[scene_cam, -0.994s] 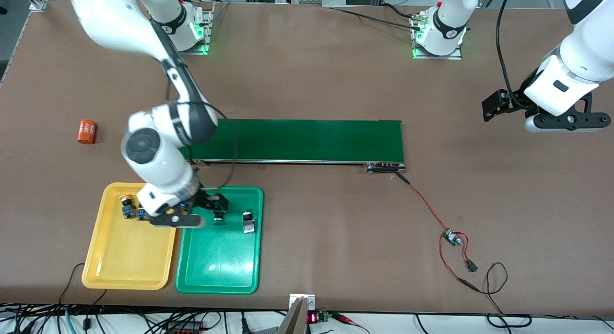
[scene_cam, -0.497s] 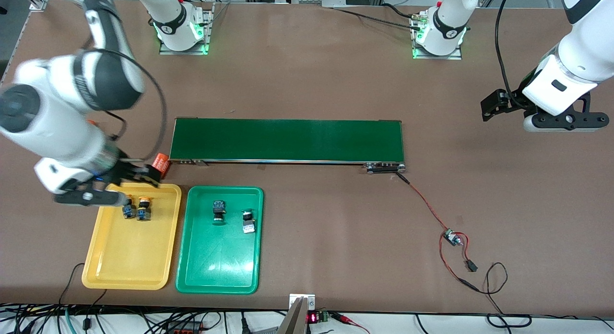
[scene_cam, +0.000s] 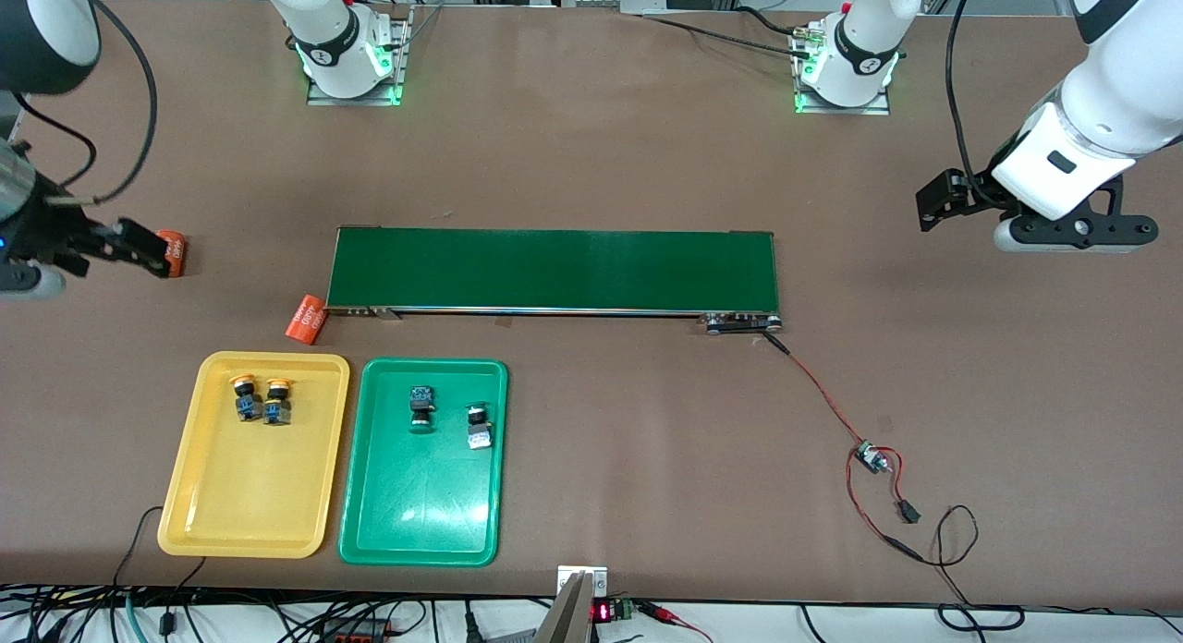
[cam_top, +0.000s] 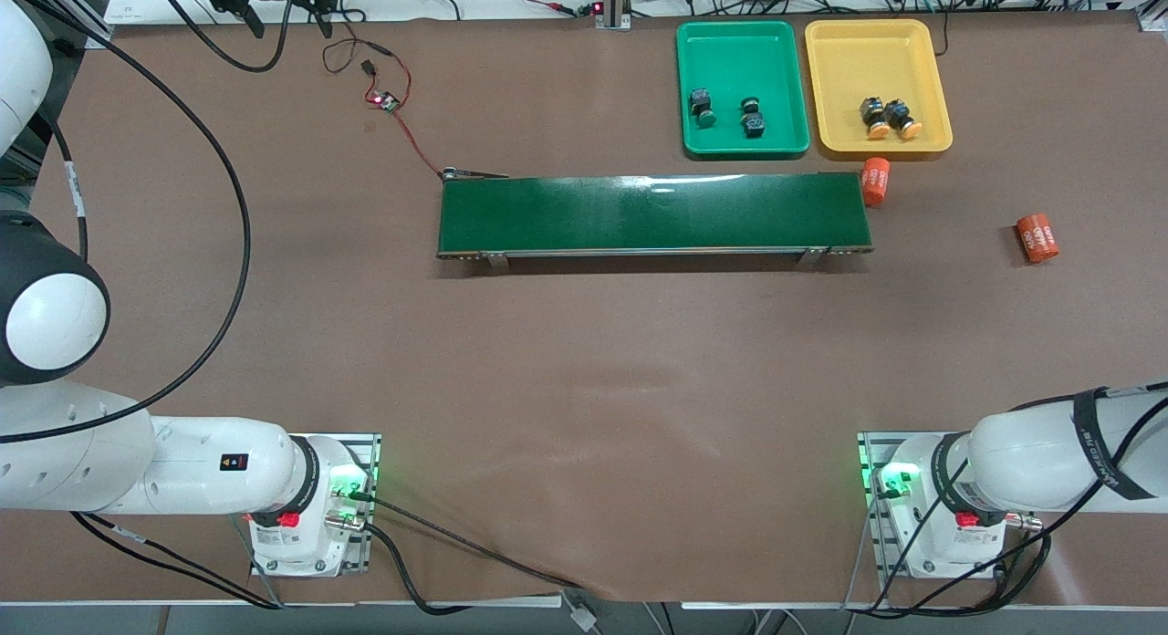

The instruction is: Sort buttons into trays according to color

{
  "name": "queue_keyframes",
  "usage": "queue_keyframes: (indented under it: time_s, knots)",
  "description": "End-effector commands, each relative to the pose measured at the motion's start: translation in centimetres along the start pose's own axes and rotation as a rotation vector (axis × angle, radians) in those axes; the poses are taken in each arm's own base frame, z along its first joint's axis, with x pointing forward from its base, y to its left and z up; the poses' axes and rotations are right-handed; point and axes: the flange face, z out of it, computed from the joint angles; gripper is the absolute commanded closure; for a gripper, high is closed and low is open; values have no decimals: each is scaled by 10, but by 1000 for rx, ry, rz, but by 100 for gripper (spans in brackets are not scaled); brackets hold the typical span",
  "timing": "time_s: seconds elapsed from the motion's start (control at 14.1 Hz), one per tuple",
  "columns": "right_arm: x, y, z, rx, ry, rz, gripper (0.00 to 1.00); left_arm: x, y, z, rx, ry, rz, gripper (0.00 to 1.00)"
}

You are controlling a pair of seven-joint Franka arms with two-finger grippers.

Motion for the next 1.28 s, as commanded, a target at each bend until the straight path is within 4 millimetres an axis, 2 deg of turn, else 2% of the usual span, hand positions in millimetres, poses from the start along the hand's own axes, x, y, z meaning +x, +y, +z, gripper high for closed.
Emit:
queue_keyframes:
  time_s: [0.0, 0.14, 0.36, 0.57, 0.64, 0.99, 1.21]
  knots:
    - [-45, -3, 5, -3, -39, -19, 0, 4, -5, -5, 1, 0, -6, 0]
    - [-52, -2, 7, -2, -94, -10, 0, 4, -5, -4, 0, 1, -6, 0]
    - [-43, 0, 5, -1, -108, -10, 0, 2, 1, -5, 1, -1, 2, 0]
    - [-35, 0, -10, -6, -90, -10, 0, 2, 4, -5, 2, -4, -1, 0]
    - [-28, -2, -10, -7, -98, -15, 0, 2, 5, -4, 1, -6, -1, 0]
    - [-28, 10, -8, 2, -116, -3, 0, 2, 5, -5, 0, -5, 0, 0]
    - [-27, 4, -7, 2, -113, -5, 0, 0, 16, -7, 8, 0, 19, 0]
